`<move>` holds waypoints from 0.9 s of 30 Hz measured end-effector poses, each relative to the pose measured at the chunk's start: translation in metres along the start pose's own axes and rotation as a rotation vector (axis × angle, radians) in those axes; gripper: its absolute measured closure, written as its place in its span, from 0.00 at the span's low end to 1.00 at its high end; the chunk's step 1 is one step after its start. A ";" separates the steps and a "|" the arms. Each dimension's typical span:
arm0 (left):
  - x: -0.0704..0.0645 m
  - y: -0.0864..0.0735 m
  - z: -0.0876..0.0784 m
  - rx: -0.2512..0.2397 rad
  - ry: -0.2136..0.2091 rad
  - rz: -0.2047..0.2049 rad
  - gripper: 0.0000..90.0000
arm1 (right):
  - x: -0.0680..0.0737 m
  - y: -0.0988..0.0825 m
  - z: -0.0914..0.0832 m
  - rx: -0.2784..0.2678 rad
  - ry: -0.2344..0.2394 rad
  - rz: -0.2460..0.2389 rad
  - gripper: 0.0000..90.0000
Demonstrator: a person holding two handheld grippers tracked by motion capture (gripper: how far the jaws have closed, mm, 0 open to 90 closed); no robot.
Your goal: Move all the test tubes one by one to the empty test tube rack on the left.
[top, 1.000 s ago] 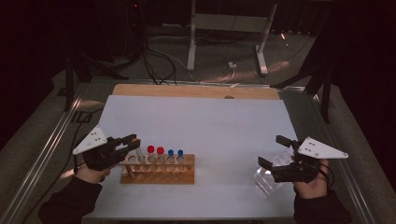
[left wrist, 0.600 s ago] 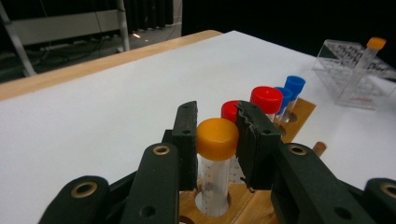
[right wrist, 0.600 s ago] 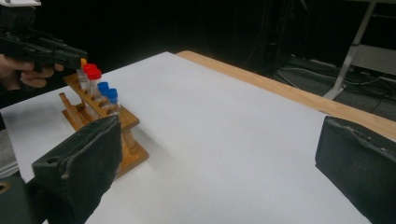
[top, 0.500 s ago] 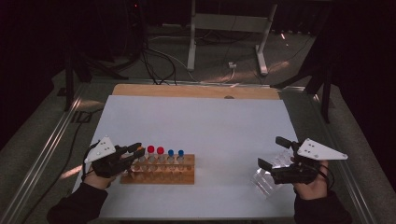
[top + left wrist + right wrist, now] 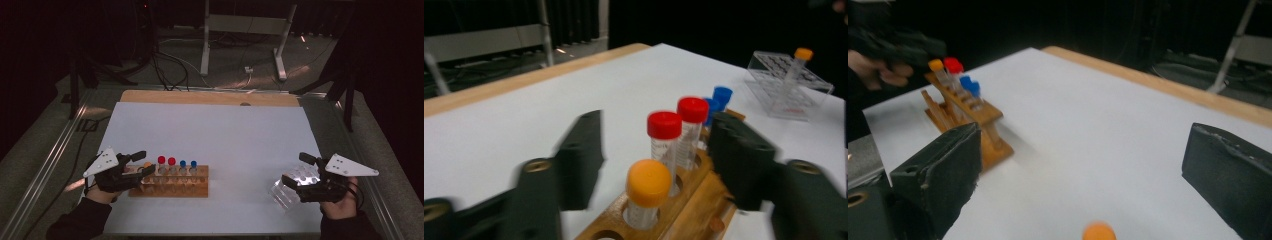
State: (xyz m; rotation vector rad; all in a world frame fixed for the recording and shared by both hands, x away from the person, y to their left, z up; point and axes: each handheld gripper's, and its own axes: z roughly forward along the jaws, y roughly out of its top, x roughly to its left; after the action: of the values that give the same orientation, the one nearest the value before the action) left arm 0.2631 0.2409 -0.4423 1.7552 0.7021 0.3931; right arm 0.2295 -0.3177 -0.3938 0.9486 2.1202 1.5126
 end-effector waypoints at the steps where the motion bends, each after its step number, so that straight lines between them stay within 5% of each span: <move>1: 0.000 0.002 -0.002 -0.008 -0.002 -0.005 0.36 | 0.000 -0.004 -0.001 0.003 -0.021 0.000 0.03; 9: -0.002 0.010 -0.011 -0.027 -0.018 -0.020 0.10 | -0.002 -0.034 -0.013 0.018 -0.030 0.063 0.06; 17: -0.004 0.017 -0.018 -0.051 -0.028 -0.009 0.03 | -0.001 -0.061 -0.013 0.070 -0.016 0.117 0.11; 27: -0.005 0.017 -0.016 -0.034 -0.019 -0.004 0.03 | -0.005 -0.077 0.012 0.096 0.002 0.100 0.49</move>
State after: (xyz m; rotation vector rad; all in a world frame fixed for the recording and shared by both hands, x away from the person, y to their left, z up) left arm 0.2539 0.2468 -0.4209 1.7234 0.6818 0.3834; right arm 0.2176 -0.3283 -0.4700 1.1020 2.1935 1.4704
